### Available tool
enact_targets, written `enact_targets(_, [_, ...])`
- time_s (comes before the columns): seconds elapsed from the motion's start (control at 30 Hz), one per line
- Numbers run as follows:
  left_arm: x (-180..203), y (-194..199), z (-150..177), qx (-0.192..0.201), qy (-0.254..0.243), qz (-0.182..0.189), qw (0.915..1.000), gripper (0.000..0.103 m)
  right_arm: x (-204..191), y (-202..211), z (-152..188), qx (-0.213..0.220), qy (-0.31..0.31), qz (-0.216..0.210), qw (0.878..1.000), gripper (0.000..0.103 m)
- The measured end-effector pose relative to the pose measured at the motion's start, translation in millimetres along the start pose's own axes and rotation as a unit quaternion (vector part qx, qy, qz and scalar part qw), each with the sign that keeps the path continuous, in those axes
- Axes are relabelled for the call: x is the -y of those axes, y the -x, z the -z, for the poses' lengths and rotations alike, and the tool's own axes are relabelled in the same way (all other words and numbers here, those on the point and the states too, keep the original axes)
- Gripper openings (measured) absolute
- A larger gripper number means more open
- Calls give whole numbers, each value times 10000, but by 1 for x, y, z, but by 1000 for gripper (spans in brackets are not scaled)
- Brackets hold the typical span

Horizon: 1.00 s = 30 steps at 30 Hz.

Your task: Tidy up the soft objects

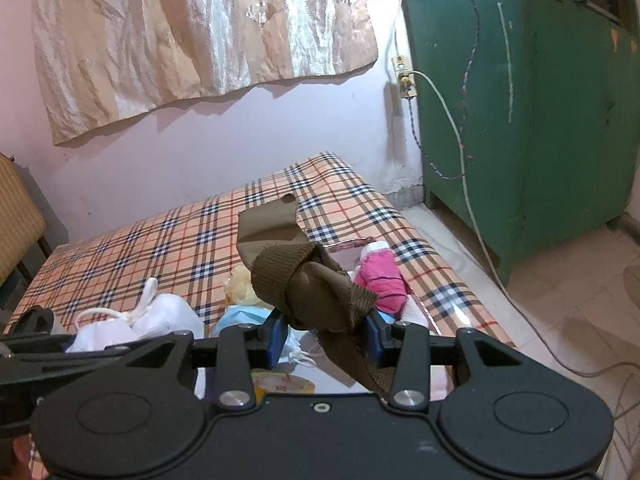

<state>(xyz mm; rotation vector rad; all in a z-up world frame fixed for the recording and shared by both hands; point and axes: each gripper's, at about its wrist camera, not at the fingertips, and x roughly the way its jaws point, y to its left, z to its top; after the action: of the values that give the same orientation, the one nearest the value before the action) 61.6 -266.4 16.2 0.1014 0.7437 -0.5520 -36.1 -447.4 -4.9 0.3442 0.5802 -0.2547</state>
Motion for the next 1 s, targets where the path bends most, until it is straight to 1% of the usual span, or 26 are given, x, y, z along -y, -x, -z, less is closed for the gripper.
enact_targets(0.03, [0, -2, 0, -7, 2, -4, 10000, 46, 0, -4, 0, -22, 19, -27, 10000, 60])
enact_targets(0.07, [0, -3, -1, -15, 1, -9, 10000, 46, 0, -6, -1, -36, 30, -50, 10000, 75])
enact_targets(0.1, [0, -4, -1, -20, -1, -18, 10000, 46, 0, -7, -1, -16, 37, -37, 10000, 77])
enact_targets(0.27, [0, -13, -3, -73, 8, -7, 10000, 46, 6, 2, -1, 151, -54, -19, 9999, 78])
enact_targets(0.37, [2, -19, -5, -83, 21, 100, 9999, 46, 10, 14, -1, 291, -88, 78, 9995, 79])
enact_targets(0.43, [4, -21, -8, -12, 80, 195, 9998, 47, 12, 22, -2, 391, -107, 159, 9991, 79])
enact_targets(0.47, [6, -21, -9, 68, 92, 239, 9996, 50, 13, 25, -2, 426, -114, 197, 9988, 80])
enact_targets(0.5, [7, -21, -10, 136, 89, 248, 9996, 51, 14, 29, -2, 452, -113, 222, 9987, 80])
enact_targets(0.53, [8, -21, -11, 173, 82, 227, 9996, 63, 15, 32, -3, 464, -99, 242, 9986, 81])
enact_targets(0.57, [10, -21, -11, 160, 76, 199, 9996, 79, 15, 35, -3, 464, -76, 258, 9986, 82])
enact_targets(0.67, [10, -16, -8, 218, 134, 104, 9996, 93, 15, 44, -2, 464, -26, 309, 9984, 83])
enact_targets(0.7, [9, -14, -7, 198, 164, 81, 9996, 95, 15, 46, -2, 456, -8, 316, 9985, 83])
enact_targets(0.8, [8, -7, -7, 150, 202, -18, 9997, 95, 11, 53, -1, 462, 58, 367, 9982, 83])
enact_targets(0.87, [8, -2, -7, 54, 194, -142, 9997, 101, 10, 59, 0, 462, 64, 376, 9982, 83])
enact_targets(1.0, [10, 19, -2, 172, 173, -293, 9993, 103, 6, 71, 3, 439, 175, 336, 9983, 84])
